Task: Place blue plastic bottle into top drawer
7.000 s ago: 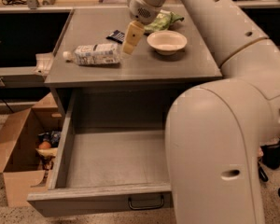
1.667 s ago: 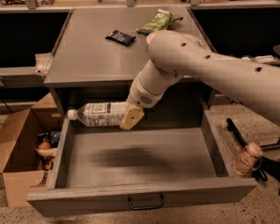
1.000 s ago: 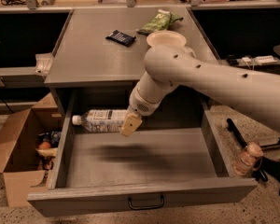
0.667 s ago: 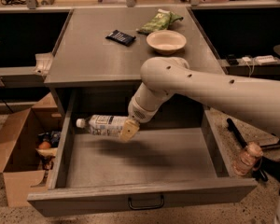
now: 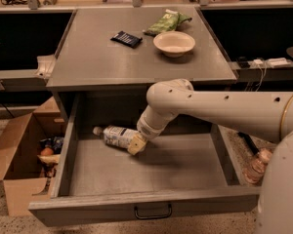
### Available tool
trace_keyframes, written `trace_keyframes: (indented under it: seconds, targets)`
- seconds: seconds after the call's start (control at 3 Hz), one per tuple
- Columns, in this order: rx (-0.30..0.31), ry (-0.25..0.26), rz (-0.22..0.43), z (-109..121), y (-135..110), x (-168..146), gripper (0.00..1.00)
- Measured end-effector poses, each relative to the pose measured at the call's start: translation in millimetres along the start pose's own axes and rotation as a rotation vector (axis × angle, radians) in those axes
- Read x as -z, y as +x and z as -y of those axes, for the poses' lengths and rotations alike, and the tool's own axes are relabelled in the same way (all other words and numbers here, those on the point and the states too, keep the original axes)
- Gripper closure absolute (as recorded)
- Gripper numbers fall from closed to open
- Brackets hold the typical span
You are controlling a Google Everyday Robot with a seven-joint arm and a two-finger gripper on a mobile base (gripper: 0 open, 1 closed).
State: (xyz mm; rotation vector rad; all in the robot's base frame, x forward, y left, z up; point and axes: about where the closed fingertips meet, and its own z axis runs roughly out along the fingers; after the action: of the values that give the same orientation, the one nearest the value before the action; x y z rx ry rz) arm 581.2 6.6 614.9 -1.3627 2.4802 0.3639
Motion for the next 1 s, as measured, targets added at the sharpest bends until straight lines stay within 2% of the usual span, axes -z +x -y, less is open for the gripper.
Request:
trace_keyframes:
  seconds: [1.0]
  targets:
    - [-0.011, 0.000, 0.001, 0.5, 0.2, -0.9, 0.14]
